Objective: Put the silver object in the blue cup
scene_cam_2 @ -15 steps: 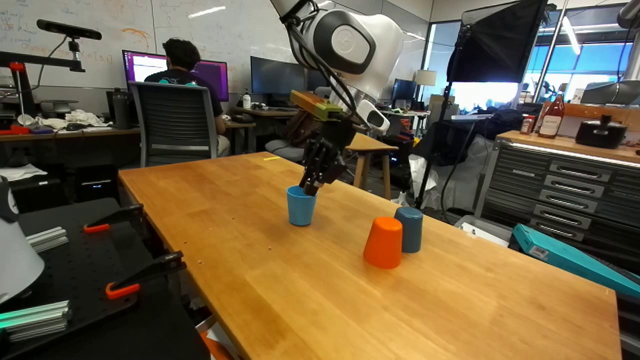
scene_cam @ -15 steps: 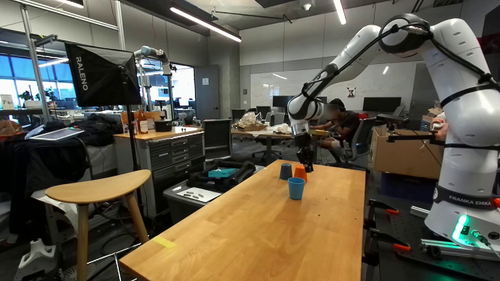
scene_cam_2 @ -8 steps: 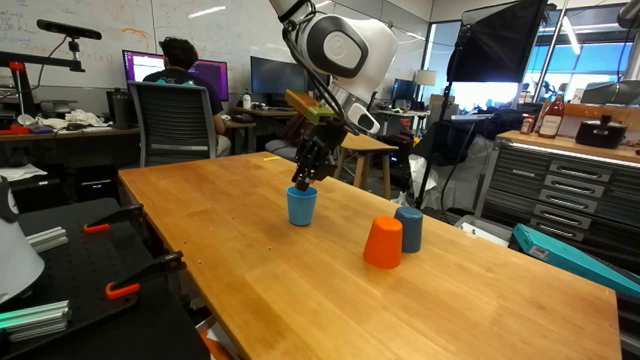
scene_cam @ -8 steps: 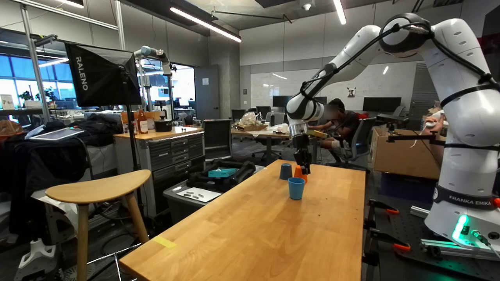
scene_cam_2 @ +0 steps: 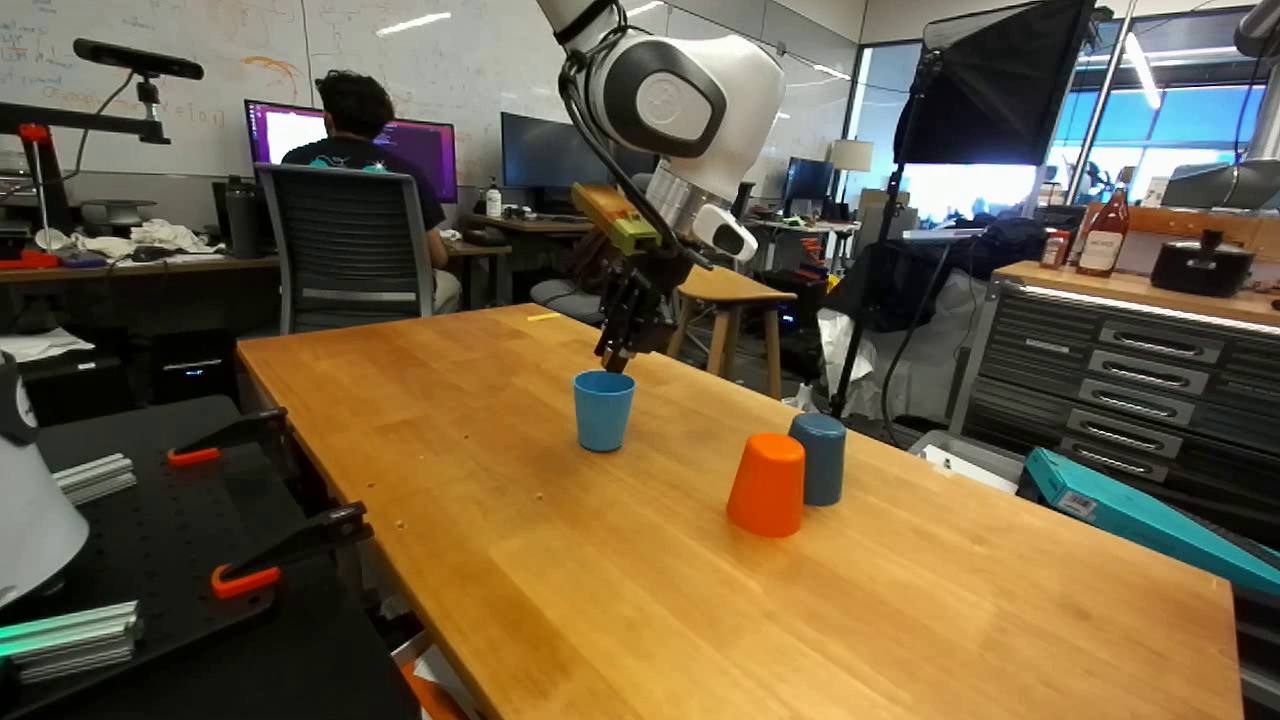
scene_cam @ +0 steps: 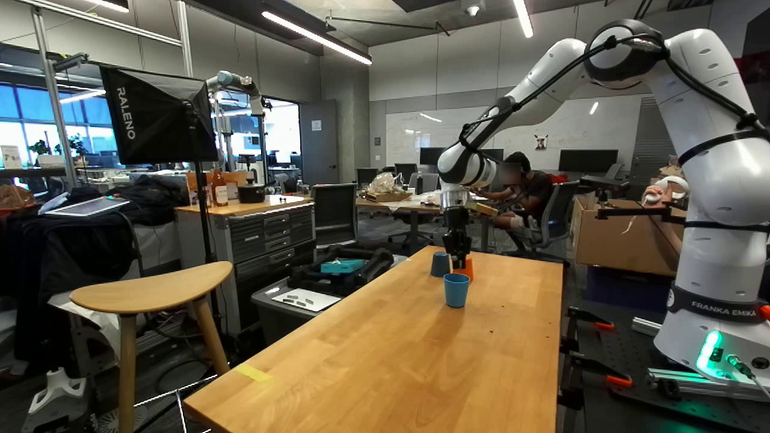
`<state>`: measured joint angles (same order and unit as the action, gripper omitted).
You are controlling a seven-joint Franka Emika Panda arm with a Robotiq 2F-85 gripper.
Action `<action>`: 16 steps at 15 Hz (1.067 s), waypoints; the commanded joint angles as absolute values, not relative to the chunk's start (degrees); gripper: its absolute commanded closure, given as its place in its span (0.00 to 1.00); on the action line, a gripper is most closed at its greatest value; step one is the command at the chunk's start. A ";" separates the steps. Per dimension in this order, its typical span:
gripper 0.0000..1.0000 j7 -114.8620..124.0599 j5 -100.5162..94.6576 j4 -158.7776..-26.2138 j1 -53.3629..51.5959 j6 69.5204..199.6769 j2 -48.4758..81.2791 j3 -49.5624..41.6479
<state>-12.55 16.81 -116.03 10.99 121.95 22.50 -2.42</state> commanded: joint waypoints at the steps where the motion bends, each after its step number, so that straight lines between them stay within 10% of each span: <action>1: 0.86 -13.58 18.32 -114.93 11.02 122.46 23.78 -1.45; 7: 0.86 -12.86 18.36 -113.76 11.07 123.36 26.76 -0.91; 8: 0.49 -12.72 18.08 -113.65 11.04 123.48 27.08 -0.96; 12: 0.20 -12.53 17.75 -113.22 11.03 124.05 27.77 -0.99; 13: 0.63 -12.61 17.75 -113.33 11.07 124.28 27.52 -0.98; 16: 0.66 -12.95 17.96 -113.49 11.35 124.09 26.44 -0.90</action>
